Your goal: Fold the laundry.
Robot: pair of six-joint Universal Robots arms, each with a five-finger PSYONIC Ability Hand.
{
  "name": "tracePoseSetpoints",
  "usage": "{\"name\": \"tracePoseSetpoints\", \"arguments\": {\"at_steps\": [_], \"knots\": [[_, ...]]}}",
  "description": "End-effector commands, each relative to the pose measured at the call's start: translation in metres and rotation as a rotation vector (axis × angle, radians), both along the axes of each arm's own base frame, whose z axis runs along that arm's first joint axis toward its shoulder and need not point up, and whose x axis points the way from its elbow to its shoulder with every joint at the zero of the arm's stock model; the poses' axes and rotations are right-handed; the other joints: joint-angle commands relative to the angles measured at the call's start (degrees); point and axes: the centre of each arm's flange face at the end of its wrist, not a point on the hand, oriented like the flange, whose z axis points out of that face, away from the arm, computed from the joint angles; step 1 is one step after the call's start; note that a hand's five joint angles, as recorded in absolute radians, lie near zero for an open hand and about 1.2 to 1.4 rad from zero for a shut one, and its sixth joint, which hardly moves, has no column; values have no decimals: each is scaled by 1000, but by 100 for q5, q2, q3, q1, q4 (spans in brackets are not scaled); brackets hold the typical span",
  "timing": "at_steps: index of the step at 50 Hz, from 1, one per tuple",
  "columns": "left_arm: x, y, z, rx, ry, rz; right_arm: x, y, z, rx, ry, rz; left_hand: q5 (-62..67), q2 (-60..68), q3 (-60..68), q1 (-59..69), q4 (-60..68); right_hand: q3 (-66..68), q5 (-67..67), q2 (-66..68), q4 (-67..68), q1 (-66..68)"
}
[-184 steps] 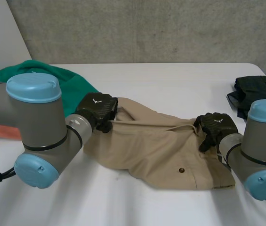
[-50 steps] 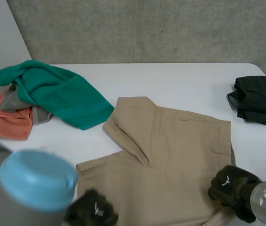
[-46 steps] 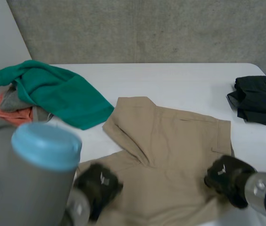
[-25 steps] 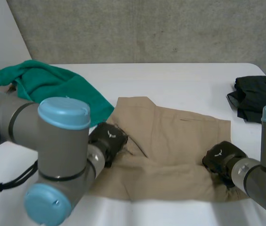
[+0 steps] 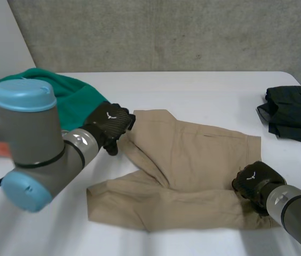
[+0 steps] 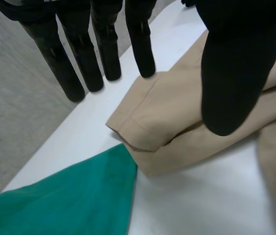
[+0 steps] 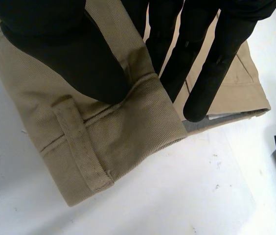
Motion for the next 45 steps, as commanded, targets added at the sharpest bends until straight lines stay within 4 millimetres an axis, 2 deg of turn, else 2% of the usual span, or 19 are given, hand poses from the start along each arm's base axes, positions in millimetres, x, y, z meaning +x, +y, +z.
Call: {"name": "tracePoseSetpoints", "arguments": {"at_steps": [1, 6, 13, 18, 25, 29, 30, 36, 45], "knots": [[-2, -32, -42, 95, 19, -68, -1, 1, -2, -2, -1, -2, 2369, 2373, 2381, 2175, 2363, 1202, 1149, 1310, 1132, 1507], [1, -39, -57, 127, 16, -72, -1, 3, -5, 1, 0, -2, 2556, 2561, 2568, 2362, 2550, 1202, 1149, 1310, 1132, 1507], [-1, -42, -66, 123, 22, -81, -2, 3, -7, 1, 0, -2, 2472, 2477, 2485, 2278, 2466, 1202, 1149, 1310, 1132, 1507], [-4, -43, -69, 109, 26, -86, -2, 5, -8, 4, 1, -2, 1633, 1638, 1645, 1439, 1627, 1202, 1149, 1310, 1132, 1507], [-6, -42, -73, 98, 18, -90, -3, 7, -11, 13, 4, -2, 1698, 1702, 1710, 1504, 1692, 1202, 1149, 1310, 1132, 1507], [-6, -44, -77, 87, 14, -81, -3, 8, -12, 18, 4, -1, 2872, 2876, 2884, 2677, 2865, 1202, 1149, 1310, 1132, 1507], [-6, -46, -77, 76, 14, -65, -3, 8, -12, 16, 5, -2, 4441, 4446, 4453, 4247, 4435, 1202, 1149, 1310, 1132, 1507], [-2, -47, -73, 43, -17, 33, -3, 7, -12, 9, 2, -2, 4539, 4543, 4551, 4345, 4533, 1202, 1149, 1310, 1132, 1507], [6, -24, -64, 42, -71, 121, -3, 7, -11, 8, 1, -2, 4539, 4543, 4551, 4345, 4533, 1202, 1149, 1310, 1132, 1507]]}}
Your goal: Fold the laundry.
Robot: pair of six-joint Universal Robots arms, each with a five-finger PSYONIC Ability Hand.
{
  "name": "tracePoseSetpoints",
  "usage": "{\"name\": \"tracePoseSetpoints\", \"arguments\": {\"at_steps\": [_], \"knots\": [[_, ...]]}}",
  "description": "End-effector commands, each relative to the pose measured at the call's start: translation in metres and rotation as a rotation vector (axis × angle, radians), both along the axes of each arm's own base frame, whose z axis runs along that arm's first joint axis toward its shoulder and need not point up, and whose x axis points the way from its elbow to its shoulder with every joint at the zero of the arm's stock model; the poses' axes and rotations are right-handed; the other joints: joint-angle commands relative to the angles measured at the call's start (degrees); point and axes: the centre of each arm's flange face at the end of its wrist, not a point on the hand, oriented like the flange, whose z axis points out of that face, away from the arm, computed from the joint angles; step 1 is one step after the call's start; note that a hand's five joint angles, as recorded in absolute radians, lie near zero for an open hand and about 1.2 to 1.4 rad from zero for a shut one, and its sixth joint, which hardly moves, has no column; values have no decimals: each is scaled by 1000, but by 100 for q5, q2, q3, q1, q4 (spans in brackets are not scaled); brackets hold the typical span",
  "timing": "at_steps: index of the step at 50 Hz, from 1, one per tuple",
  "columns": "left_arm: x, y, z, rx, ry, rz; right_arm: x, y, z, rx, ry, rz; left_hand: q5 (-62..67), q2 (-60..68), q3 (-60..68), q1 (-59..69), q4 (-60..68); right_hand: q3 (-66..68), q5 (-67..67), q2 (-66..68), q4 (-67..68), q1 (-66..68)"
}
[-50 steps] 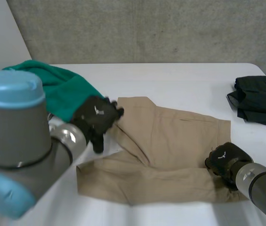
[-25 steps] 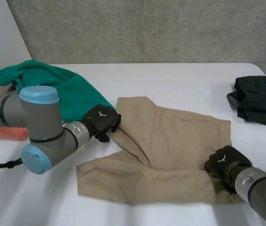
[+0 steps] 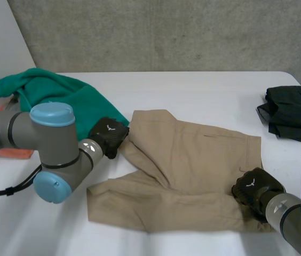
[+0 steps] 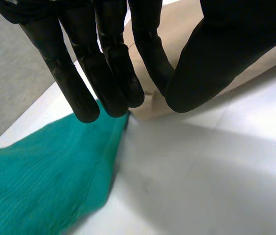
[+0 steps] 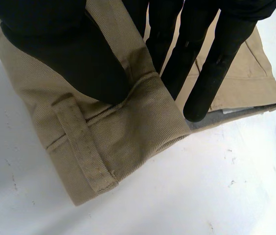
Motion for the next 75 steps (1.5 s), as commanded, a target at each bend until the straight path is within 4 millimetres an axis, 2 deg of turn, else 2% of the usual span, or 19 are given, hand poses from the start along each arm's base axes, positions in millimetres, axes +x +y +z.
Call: {"name": "tracePoseSetpoints", "arguments": {"at_steps": [1, 5, 6, 8, 11, 15, 18, 29, 33, 35, 36, 47, 60, 70, 75], "knots": [[6, 17, 5, 9, -32, 37, 0, 0, 0, -1, 0, 1, 1347, 1160, 1185, 1397, 1149, 1202, 1148, 1310, 1131, 1507], [-3, 26, 14, -21, 1, -3, 0, 0, 0, -1, 0, -1, 1347, 1160, 1185, 1397, 1149, 1202, 1148, 1310, 1131, 1507], [-4, 24, 16, -35, 11, -6, 0, 0, 0, 0, -1, -2, 1050, 862, 888, 1099, 852, 1202, 1148, 1310, 1131, 1507], [-6, 20, 18, -67, 35, -17, 0, 0, 0, -1, 0, -1, -1044, -1232, -1207, -995, -1242, 1202, 1148, 1310, 1131, 1507], [-9, 20, 18, -72, 49, -50, 0, 0, 0, 0, -1, 0, -1809, -1996, -1971, -1759, -2007, 1202, 1148, 1310, 1131, 1507], [-12, 21, 11, -52, 51, -87, 0, 0, 0, 1, -1, -2, -1947, -2135, -2110, -1898, -2145, 1202, 1148, 1310, 1131, 1507], [-13, 20, -4, -22, 37, -98, 0, 0, 0, 0, -1, -2, -1947, -2135, -2110, -1898, -2145, 1202, 1148, 1310, 1131, 1507], [-16, 13, -20, -10, 29, -98, 0, 0, 0, 1, -2, 0, -1864, -2051, -2026, -1814, -2062, 1202, 1148, 1310, 1131, 1507], [-18, 9, -23, -14, 31, -98, 0, 0, -1, 3, -1, 0, -925, -1112, -1087, -875, -1123, 1202, 1148, 1310, 1131, 1507], [-18, 7, -23, -18, 33, -93, 0, 1, -1, 6, 0, 0, 1005, 818, 843, 1055, 807, 1202, 1148, 1310, 1131, 1507], [-18, 7, -23, -19, 33, -90, -1, 1, -1, 5, 1, -2, 1344, 1156, 1182, 1394, 1146, 1202, 1148, 1310, 1131, 1507], [-4, -2, -12, -91, 13, 66, 0, 0, -1, -3, -2, -2, 1347, 1160, 1185, 1397, 1149, 1202, 1148, 1310, 1131, 1507], [7, 21, 1, -72, -8, 78, 0, 1, -2, -2, -2, 0, 1347, 1160, 1185, 1397, 1149, 1202, 1148, 1310, 1131, 1507], [12, 23, 2, -71, -35, 128, 0, 2, -3, 3, 0, 0, 1347, 1160, 1185, 1397, 1149, 1202, 1148, 1310, 1131, 1507], [16, 31, -1, -29, -87, 138, -1, 2, -3, 4, 0, -2, 1347, 1160, 1185, 1397, 1149, 1202, 1148, 1310, 1131, 1507]]}}
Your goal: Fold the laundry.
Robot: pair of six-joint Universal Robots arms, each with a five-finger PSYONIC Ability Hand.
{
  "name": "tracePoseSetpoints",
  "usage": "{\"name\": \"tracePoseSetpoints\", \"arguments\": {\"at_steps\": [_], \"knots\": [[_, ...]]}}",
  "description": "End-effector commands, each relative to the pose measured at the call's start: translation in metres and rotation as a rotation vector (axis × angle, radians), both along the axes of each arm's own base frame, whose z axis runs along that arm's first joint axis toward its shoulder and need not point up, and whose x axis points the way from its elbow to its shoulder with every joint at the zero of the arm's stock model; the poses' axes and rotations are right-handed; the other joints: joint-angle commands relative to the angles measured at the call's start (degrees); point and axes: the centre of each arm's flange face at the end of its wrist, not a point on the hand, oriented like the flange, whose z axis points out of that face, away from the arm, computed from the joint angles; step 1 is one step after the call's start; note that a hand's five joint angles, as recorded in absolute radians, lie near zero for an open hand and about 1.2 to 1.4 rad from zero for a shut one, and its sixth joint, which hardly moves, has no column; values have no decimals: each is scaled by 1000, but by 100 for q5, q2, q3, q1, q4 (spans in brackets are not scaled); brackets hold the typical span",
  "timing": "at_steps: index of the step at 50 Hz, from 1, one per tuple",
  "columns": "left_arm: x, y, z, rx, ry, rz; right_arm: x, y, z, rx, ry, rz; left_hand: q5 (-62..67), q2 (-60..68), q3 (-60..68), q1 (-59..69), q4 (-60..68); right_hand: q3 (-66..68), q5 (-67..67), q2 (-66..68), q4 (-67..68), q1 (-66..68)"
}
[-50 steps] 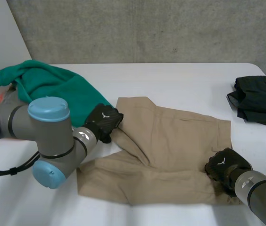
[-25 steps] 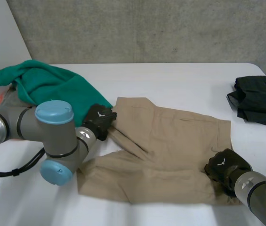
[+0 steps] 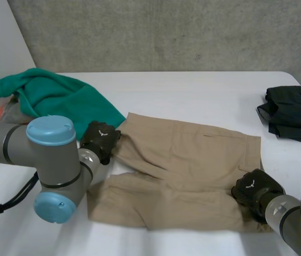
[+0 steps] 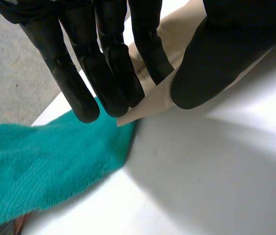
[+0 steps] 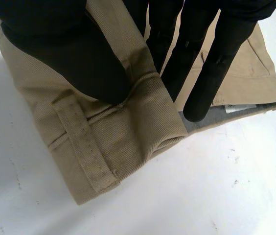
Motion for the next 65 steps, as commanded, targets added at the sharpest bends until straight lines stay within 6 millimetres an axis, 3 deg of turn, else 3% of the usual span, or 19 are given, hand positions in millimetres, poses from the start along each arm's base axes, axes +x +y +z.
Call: {"name": "tracePoseSetpoints", "arguments": {"at_steps": [1, 8, 10, 14, 16, 18, 24, 30, 38, 42, 44, 48, 50, 55, 62, 65], "knots": [[4, 9, -3, 47, -67, 17, 0, 0, 0, 2, 1, -1, 1373, 1159, 1191, 1502, 1149, 1202, 1123, 1310, 1131, 1507], [4, 12, -2, 48, -99, 2, 0, 0, 0, 2, 1, -1, 1373, 1159, 1191, 1502, 1149, 1202, 1123, 1310, 1131, 1507], [4, 12, 2, 39, -94, 3, 0, 0, 0, 2, 1, -1, 103, -111, -79, 232, -121, 1202, 1123, 1310, 1131, 1507], [3, 12, 23, -7, -62, 4, 0, 0, 0, 0, 0, -1, -1010, -1224, -1192, -881, -1234, 1202, 1123, 1310, 1131, 1507], [4, 14, 38, -36, -36, 5, 0, 0, 0, 0, 0, -1, -2834, -3048, -3015, -2705, -3058, 1202, 1123, 1310, 1131, 1507], [6, 17, 46, -48, -26, 3, 0, 0, 0, 0, 0, -1, -3150, -3364, -3331, -3021, -3374, 1202, 1123, 1310, 1131, 1507], [9, 46, 64, -58, 0, -68, -1, 0, 0, -1, 0, -3, -3486, -3700, -3667, -3357, -3710, 1202, 1123, 1310, 1131, 1507], [-1, 74, 52, 13, 8, -189, -1, 0, 0, -1, 0, -3, -3520, -3734, -3701, -3391, -3744, 1202, 1123, 1310, 1131, 1507], [-4, 77, 25, 112, -38, -204, -1, 0, 3, -12, -3, -4, -3285, -3499, -3466, -3156, -3509, 1202, 1123, 1310, 1131, 1507], [-7, 78, 20, 128, -45, -211, -1, 0, 7, -25, -11, -7, -1558, -1772, -1739, -1429, -1782, 1202, 1123, 1310, 1131, 1507], [-6, 81, 19, 136, -52, -207, -1, 0, 11, -36, -25, -15, 912, 698, 731, 1041, 688, 1202, 1123, 1310, 1131, 1507], [-3, 91, 22, 167, -70, -212, -1, 0, 21, -67, -48, -30, 1373, 1159, 1191, 1502, 1149, 1202, 1123, 1310, 1131, 1507], [-2, 100, 27, 183, -83, -225, -2, 1, 27, -80, -55, -29, 1373, 1159, 1191, 1502, 1149, 1202, 1123, 1310, 1131, 1507], [16, 145, 44, 330, -193, -254, -6, 17, 40, -60, -32, -12, 1373, 1159, 1191, 1502, 1149, 1202, 1123, 1310, 1131, 1507], [52, 211, 71, 512, -334, -324, -19, 60, 53, 94, 99, 89, 1373, 1159, 1191, 1502, 1149, 1202, 1123, 1310, 1131, 1507], [52, 222, 76, 495, -328, -354, -19, 63, 59, 76, 99, 107, 1373, 1159, 1191, 1502, 1149, 1202, 1123, 1310, 1131, 1507]]}}
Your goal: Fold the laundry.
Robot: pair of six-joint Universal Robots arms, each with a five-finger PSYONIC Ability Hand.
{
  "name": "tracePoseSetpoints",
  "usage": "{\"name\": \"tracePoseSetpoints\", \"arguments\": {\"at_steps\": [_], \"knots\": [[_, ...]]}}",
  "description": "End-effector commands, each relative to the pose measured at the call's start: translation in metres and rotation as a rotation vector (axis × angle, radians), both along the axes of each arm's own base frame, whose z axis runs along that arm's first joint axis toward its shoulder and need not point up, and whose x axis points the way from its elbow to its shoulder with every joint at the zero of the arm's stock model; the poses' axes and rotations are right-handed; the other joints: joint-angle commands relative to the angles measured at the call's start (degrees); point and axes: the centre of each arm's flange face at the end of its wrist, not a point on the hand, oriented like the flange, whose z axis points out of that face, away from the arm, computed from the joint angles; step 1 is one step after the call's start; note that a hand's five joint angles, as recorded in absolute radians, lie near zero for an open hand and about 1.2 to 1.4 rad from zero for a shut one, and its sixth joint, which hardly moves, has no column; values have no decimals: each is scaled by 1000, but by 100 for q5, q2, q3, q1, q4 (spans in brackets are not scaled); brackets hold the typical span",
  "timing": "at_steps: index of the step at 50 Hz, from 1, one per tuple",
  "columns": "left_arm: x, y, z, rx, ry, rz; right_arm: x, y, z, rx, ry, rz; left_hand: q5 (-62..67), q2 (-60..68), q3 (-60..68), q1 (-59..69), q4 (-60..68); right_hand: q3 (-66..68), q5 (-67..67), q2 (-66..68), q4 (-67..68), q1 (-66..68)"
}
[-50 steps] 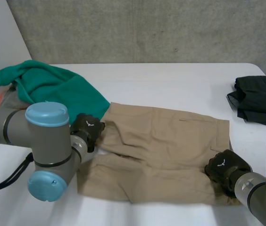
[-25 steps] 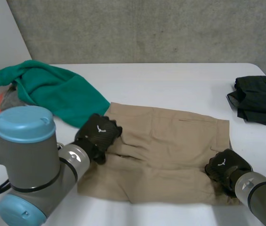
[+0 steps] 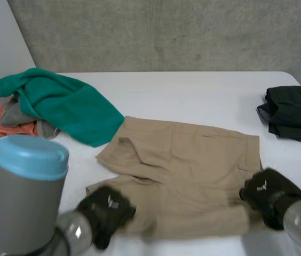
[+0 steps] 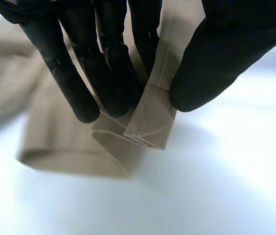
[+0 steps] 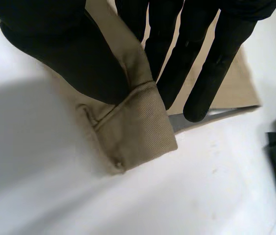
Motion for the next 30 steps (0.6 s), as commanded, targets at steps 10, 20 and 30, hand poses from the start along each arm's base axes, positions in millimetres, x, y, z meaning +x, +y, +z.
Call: {"name": "tracePoseSetpoints", "arguments": {"at_steps": [10, 20, 30], "knots": [[-18, -8, 24, -150, 95, -15, 7, -7, 26, -132, -32, 88, 1423, 1160, 1189, 1422, 1150, 1202, 1122, 1310, 1131, 1507], [-72, -125, 16, -507, 320, 148, 35, -91, -5, -311, -103, 38, 1423, 1160, 1189, 1422, 1150, 1202, 1122, 1310, 1131, 1507], [-125, -204, -16, -854, 381, 111, 56, -178, -28, -615, -147, -44, 1423, 1160, 1189, 1422, 1150, 1202, 1122, 1310, 1131, 1507]]}}
